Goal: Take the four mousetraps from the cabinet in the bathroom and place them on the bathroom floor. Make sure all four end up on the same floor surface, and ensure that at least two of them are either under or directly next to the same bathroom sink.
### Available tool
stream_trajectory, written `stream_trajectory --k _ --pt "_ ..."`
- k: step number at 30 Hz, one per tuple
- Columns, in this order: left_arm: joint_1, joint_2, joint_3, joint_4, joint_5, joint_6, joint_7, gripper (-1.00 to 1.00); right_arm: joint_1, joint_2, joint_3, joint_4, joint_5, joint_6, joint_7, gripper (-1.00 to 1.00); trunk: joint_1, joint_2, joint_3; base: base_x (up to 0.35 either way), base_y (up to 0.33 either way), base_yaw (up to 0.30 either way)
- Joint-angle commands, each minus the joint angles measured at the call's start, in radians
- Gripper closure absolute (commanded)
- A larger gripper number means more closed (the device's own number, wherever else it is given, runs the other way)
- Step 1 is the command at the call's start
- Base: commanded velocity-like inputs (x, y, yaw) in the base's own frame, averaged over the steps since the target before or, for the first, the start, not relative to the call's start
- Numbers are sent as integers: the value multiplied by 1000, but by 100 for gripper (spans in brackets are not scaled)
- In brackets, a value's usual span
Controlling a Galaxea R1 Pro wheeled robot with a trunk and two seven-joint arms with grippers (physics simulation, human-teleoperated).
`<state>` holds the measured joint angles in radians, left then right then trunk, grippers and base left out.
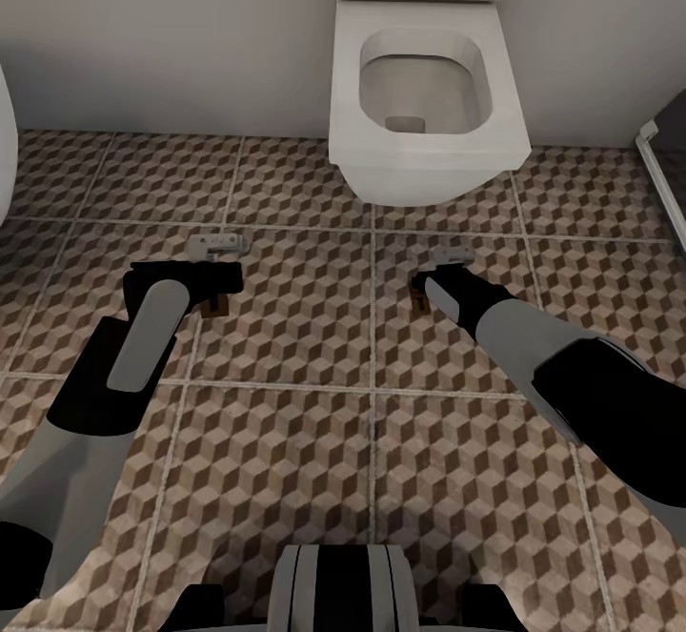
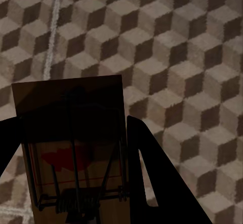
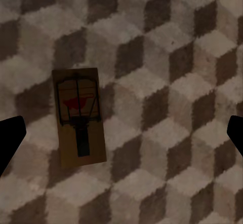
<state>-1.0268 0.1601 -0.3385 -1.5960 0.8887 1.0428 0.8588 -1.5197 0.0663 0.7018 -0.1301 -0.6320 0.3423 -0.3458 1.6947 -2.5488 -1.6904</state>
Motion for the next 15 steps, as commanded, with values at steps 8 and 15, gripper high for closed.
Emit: stream_trajectory --k 8,15 --pt "-1 -7 -2 -1 5 4 11 100 0 0 8 -1 -8 6 -5 -100 0 0 -1 0 0 0" --pt "-1 -9 -2 -1 6 4 11 100 0 -1 8 0 -8 6 -5 -100 0 0 -1 0 -4 0"
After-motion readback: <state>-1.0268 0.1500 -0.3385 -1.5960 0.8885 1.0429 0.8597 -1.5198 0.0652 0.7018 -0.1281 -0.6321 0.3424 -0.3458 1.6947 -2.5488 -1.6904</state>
